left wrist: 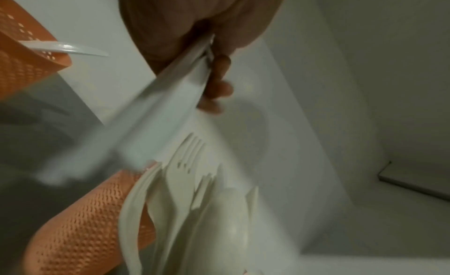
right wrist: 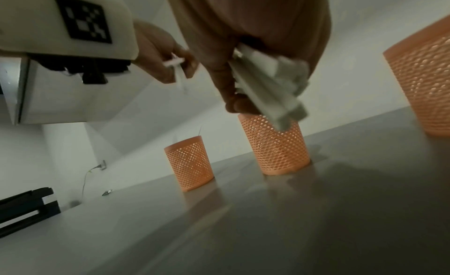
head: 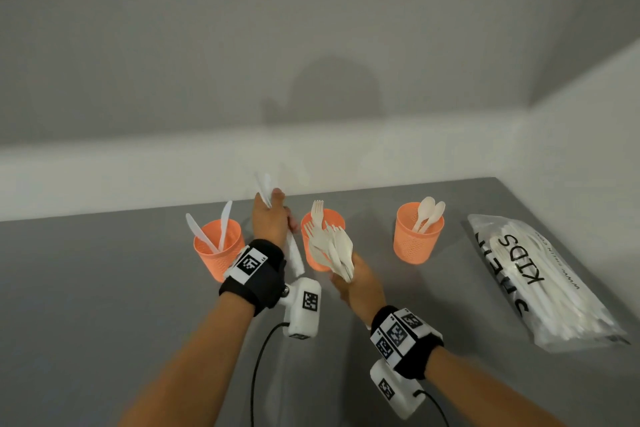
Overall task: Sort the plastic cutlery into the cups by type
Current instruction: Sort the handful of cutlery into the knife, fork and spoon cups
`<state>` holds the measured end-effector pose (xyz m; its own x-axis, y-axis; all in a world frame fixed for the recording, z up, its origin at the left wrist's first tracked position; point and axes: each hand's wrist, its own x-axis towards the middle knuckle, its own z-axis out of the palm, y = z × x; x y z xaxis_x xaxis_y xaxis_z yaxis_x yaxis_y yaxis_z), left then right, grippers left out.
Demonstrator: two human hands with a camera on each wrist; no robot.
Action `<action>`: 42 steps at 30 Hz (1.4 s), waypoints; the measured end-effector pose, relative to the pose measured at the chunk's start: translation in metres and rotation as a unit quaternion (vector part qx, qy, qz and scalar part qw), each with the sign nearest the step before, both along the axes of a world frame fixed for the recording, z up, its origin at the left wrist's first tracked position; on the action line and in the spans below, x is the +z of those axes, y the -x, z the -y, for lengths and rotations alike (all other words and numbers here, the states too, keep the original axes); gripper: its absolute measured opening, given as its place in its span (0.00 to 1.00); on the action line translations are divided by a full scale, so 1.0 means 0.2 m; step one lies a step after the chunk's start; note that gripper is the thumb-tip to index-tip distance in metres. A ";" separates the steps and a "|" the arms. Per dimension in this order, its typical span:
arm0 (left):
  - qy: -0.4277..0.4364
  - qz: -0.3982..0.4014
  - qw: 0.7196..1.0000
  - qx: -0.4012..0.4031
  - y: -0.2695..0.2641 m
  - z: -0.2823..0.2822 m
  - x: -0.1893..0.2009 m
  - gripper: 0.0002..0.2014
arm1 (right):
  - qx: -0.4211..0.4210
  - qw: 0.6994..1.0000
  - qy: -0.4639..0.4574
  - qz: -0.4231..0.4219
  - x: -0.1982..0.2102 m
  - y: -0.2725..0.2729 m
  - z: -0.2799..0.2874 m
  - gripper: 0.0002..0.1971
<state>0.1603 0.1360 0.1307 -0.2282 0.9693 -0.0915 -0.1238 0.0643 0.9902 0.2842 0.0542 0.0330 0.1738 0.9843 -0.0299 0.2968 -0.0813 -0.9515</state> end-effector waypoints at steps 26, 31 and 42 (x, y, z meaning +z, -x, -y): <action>-0.058 -0.241 0.962 -0.111 -0.08 0.13 -0.10 0.07 | -0.017 0.999 0.035 -0.022 -0.03 0.11 -0.10 0.14; -0.120 -0.129 0.984 0.018 0.02 0.04 0.05 0.12 | 0.012 0.998 0.041 -0.046 -0.06 0.13 -0.11 0.10; -0.073 0.005 0.974 0.214 0.58 -0.32 0.10 0.22 | 0.005 0.975 0.135 -0.178 0.08 0.08 -0.13 0.11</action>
<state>0.0444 0.2003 0.1515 -0.6144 0.7882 0.0359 -0.1178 -0.1366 0.9836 0.2682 0.0802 0.0482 0.0953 0.9335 -0.3458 -0.0470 -0.3427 -0.9383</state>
